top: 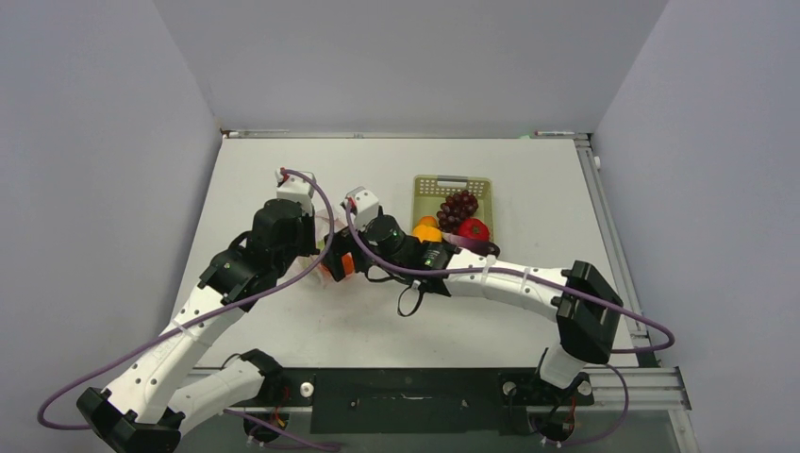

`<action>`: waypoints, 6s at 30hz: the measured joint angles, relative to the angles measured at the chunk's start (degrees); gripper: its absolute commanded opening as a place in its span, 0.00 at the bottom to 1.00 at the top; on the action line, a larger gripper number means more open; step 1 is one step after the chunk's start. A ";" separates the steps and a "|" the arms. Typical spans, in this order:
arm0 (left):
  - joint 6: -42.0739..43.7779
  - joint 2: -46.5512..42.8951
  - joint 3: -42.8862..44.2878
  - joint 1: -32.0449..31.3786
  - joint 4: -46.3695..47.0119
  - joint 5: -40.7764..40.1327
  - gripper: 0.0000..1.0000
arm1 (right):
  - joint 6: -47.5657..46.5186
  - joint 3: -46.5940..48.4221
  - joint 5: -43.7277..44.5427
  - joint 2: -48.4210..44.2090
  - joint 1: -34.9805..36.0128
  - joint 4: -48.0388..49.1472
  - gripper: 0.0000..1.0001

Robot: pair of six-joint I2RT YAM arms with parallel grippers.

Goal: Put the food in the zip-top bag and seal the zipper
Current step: Place the fake vegetable in the zipper food storage bag, then adjust the zipper food storage bag at the center of the board.

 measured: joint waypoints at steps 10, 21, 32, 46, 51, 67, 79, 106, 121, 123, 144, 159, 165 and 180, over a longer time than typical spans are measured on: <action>-0.02 0.00 0.00 0.00 -0.02 0.00 0.00 | -1.70 0.00 6.80 -4.87 -0.04 -2.05 0.98; -0.02 0.00 0.00 0.00 0.00 0.07 0.00 | -1.73 0.02 8.61 -5.55 -3.37 -4.70 0.96; -0.02 0.02 0.00 0.00 -0.02 0.13 0.00 | 1.05 0.02 2.14 0.55 -6.12 -4.98 0.93; -0.02 0.02 0.00 0.04 -0.02 0.26 0.00 | 2.16 1.14 -0.92 3.41 -5.79 -6.45 0.06; -0.02 0.02 0.00 0.11 0.02 0.37 0.00 | 2.10 2.95 -0.68 3.56 -5.42 -7.17 0.05; 0.11 -5.03 0.00 0.39 0.42 -1.11 0.00 | -5.40 18.01 6.51 3.48 -3.69 -14.95 0.05; 0.02 -6.69 3.52 0.39 -2.69 0.83 0.00 | -8.92 25.20 8.96 1.57 -2.75 -20.48 0.05; -4.59 2.27 1.22 0.46 -2.01 6.82 0.00 | -6.23 13.20 9.90 1.40 -9.38 -18.93 0.05; -5.01 -0.26 13.05 0.87 -2.27 6.78 0.00 | -7.39 21.64 9.38 0.90 -6.93 -19.80 0.05; -5.01 -0.57 14.71 0.87 -2.36 6.84 0.00 | -7.74 22.53 9.44 0.76 -6.69 -20.26 0.05; -10.03 -1.53 16.37 1.14 -5.16 14.62 0.00 | -10.10 32.57 9.68 0.74 -4.57 -29.66 0.05; -19.21 12.72 1.36 25.46 9.22 32.52 0.00 | -9.97 53.07 0.00 24.74 -15.91 -33.51 0.05; -21.66 14.73 -2.71 26.14 11.21 36.98 0.00 | -9.60 46.62 -2.16 25.73 -16.90 -34.25 0.05; -19.85 14.73 4.48 26.21 10.34 40.94 0.00 | -9.73 43.56 -4.22 22.36 -16.83 -32.20 0.05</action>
